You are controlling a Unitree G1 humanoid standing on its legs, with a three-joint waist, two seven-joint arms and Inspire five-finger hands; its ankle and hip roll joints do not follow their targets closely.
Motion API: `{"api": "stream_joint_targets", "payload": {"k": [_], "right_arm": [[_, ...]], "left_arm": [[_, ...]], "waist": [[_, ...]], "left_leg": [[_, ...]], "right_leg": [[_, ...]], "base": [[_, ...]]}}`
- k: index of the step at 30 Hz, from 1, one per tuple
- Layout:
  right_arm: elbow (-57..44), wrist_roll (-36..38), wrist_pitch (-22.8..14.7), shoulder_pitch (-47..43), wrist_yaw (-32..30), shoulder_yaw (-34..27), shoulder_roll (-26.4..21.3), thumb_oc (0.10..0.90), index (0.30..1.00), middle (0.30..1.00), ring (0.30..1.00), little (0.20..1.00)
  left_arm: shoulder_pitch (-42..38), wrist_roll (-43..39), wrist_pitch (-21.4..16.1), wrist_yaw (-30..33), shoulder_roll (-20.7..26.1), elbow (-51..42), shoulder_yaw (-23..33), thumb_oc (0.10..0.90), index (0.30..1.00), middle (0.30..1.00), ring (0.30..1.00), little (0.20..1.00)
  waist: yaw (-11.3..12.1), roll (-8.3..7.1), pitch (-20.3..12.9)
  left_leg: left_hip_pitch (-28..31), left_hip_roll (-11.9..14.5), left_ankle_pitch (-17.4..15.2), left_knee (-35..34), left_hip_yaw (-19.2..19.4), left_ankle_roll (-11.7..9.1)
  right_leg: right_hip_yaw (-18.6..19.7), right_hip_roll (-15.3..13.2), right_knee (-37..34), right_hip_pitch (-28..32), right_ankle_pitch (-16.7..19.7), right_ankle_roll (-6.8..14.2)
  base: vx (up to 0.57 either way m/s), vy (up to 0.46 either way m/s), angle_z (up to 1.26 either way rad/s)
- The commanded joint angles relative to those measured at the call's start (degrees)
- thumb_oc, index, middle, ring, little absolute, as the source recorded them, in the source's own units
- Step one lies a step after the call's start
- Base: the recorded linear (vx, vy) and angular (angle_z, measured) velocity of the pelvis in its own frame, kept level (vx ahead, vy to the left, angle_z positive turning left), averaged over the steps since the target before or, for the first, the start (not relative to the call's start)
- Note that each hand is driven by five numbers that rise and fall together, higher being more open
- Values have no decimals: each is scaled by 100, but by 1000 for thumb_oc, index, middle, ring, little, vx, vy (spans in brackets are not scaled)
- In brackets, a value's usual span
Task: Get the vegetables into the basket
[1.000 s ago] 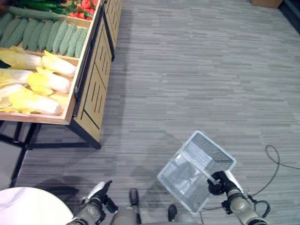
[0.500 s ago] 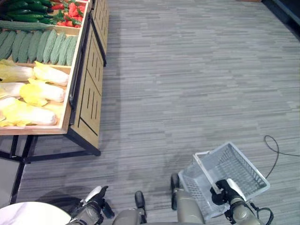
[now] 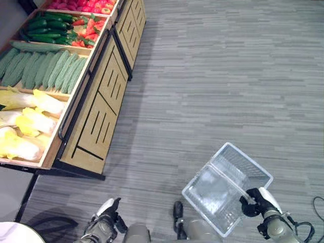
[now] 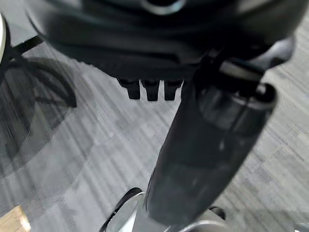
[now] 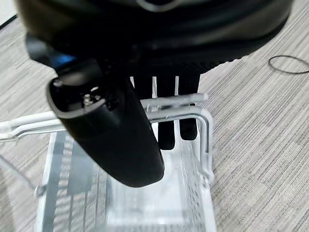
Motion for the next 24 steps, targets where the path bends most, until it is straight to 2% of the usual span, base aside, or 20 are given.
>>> {"api": "stream_joint_targets", "payload": {"k": [1,3,4,5,6,7,9,13,14,15,16,18,19,24], "right_arm": [[-307,225,-164,163,-354,-538,-332,400,300,300,300,300],[-286,182,-165,137,-423,-545,-346,400,300,300,300,300],[-283,181,-167,138,-425,-543,-345,400,300,300,300,300],[-238,121,-177,109,-484,-513,-348,400,300,300,300,300],[-252,72,-179,106,-501,-488,-341,400,300,300,300,300],[-252,70,-179,108,-502,-486,-338,400,300,300,300,300],[-117,13,-159,78,-461,-420,-260,400,300,300,300,300],[75,-14,-128,-20,-466,-423,-144,400,300,300,300,300],[153,-24,-124,-159,-485,-384,-76,400,300,300,300,300],[157,-24,-125,-165,-486,-381,-72,400,300,300,300,300],[207,-56,-132,-411,-515,-251,-13,400,300,300,300,300],[211,-56,-133,-417,-517,-248,-10,400,300,300,300,300],[279,-102,-149,-554,-547,-178,36,400,300,300,300,300],[340,-165,-154,-677,-560,-47,147,400,300,300,300,300]], "left_arm": [[-163,0,5,136,40,-4,-192,900,1000,1000,1000,1000],[-121,97,13,153,27,24,-251,900,1000,1000,1000,1000],[-119,97,13,154,26,25,-252,900,1000,1000,1000,1000],[-91,165,14,195,38,21,-267,900,1000,1000,1000,1000],[-80,175,17,212,66,14,-240,900,1000,1000,1000,1000],[-76,176,18,212,69,12,-239,900,1000,1000,1000,1000],[-7,196,24,188,94,55,-192,900,1000,1000,1000,1000],[67,225,2,212,116,90,-145,900,1000,1000,1000,1000],[54,196,-24,227,148,77,-133,900,1000,1000,1000,1000],[52,196,-25,226,152,77,-131,900,1000,1000,1000,1000],[-20,114,-49,266,212,48,-104,900,1000,1000,1000,1000],[-22,114,-50,265,215,48,-102,900,1000,1000,1000,1000],[-79,115,-60,280,253,36,-114,900,1000,1000,1000,1000],[-82,143,-68,273,314,110,-72,900,1000,1000,1000,1000]], "waist": [[8,-58,175],[60,-45,151],[61,-52,149],[127,-11,149],[174,16,136],[176,7,141],[206,3,61],[259,-107,-9],[270,-162,-13],[280,-170,-11],[301,-281,18],[310,-286,17],[318,-354,50],[338,-448,10]], "left_leg": [[543,16,402,-2139,704,374],[270,111,401,-2765,769,378],[288,101,411,-2791,775,380],[73,235,741,-3103,758,320],[-49,287,940,-3278,764,291],[-17,277,959,-3316,773,289],[152,258,869,-3432,958,334],[397,35,724,-3593,1204,482],[438,-54,618,-3564,1311,559],[442,-58,614,-3563,1325,562],[430,-172,476,-3475,1424,669],[427,-173,472,-3472,1435,671],[432,-269,385,-3460,1515,743],[634,-398,287,-3670,1609,833]], "right_leg": [[299,-768,167,-2,218,906],[308,-842,98,105,159,985],[311,-851,99,109,151,989],[369,-871,55,227,111,1018],[402,-847,21,323,70,1021],[406,-854,20,335,63,1022],[555,-861,1,518,-44,1099],[753,-1080,-31,603,54,1257],[807,-1201,-43,585,166,1362],[821,-1205,-43,582,166,1366],[943,-1301,-3,456,419,1481],[955,-1303,-3,448,422,1484],[1023,-1390,31,368,683,1556],[1056,-1439,87,293,982,1677]], "base": [[189,60,49],[167,80,38],[200,120,20],[224,131,-20],[223,129,-30],[235,144,-49],[258,200,-36],[174,251,-43],[55,141,-51],[100,309,-41],[47,176,-19],[46,162,-16],[96,276,-16],[62,128,-13]]}}
